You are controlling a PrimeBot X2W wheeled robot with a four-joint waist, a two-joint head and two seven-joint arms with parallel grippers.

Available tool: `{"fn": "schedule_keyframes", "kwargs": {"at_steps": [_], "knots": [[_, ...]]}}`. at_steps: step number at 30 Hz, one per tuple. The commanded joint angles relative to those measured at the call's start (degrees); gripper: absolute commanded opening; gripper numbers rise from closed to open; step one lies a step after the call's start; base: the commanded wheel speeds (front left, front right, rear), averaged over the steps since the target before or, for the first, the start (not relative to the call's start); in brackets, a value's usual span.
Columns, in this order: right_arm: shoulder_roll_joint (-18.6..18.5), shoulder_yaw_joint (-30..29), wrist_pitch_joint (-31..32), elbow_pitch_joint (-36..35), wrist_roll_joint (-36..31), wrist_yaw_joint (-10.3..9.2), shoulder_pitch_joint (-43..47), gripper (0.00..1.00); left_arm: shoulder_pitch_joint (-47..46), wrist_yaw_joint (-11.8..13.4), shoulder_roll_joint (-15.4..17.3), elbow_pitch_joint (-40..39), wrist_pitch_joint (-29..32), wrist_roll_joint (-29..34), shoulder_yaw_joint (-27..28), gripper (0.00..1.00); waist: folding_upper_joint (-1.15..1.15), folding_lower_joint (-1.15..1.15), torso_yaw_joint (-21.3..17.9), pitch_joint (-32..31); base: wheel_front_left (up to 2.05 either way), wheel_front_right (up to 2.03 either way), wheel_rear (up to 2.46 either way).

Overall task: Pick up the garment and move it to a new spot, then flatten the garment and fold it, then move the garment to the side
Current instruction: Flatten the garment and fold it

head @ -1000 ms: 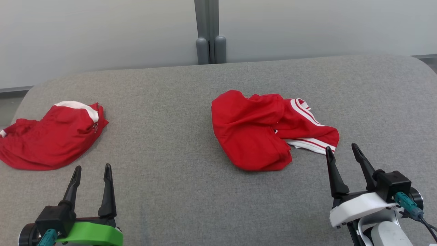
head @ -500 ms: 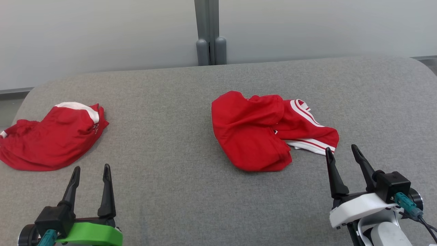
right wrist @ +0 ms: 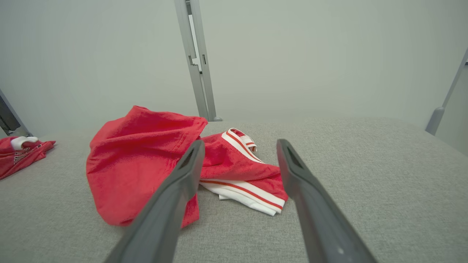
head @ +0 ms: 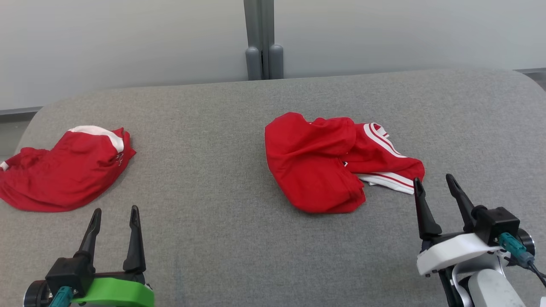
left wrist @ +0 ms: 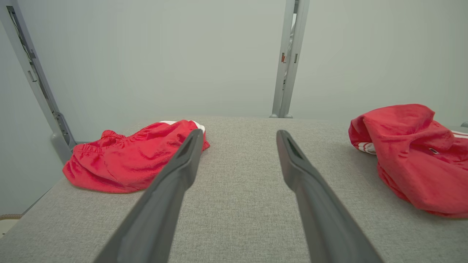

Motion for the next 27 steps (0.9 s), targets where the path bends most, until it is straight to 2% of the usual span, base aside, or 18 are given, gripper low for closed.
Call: {"fn": "schedule_keyframes", "kwargs": {"at_steps": [1, 7, 14, 20, 27], "knots": [[-0.55, 0.01, -0.18, 0.14, -0.39, 0.00, -1.38, 1.00, 0.32, -0.21, -0.03, 0.04, -0.03, 0.41, 0.01, 1.00, 0.00, 0.00, 0.05, 0.29, 0.00, 0.00, 0.00], [-3.83, 0.83, -0.16, 2.83, -0.75, 0.00, -7.03, 1.00, -1.54, -0.22, -0.24, 0.22, -0.03, 0.85, -0.76, 1.00, 0.00, 0.00, 0.70, 2.55, 0.00, 0.00, 0.00], [-8.21, 1.91, 0.28, 11.25, 0.68, 0.00, -14.32, 1.00, -3.96, -0.24, -0.62, 0.51, -0.03, 1.27, -2.68, 1.00, 0.00, 0.00, 2.31, 6.44, 0.00, 0.00, 0.00], [-9.75, 2.36, 0.03, 20.84, 2.63, 0.00, -18.26, 1.00, -6.20, -0.20, -1.00, 0.41, -0.03, 1.66, -4.07, 1.00, 0.00, 0.00, 3.88, 9.66, 0.00, 0.00, 0.00], [-9.82, 2.92, -0.13, 31.53, 5.15, 0.00, -21.54, 1.00, -8.00, -0.21, -1.31, 0.85, -0.03, 1.70, -5.08, 1.00, 0.00, 0.00, 5.62, 11.76, 0.00, 0.00, 0.00]]}}
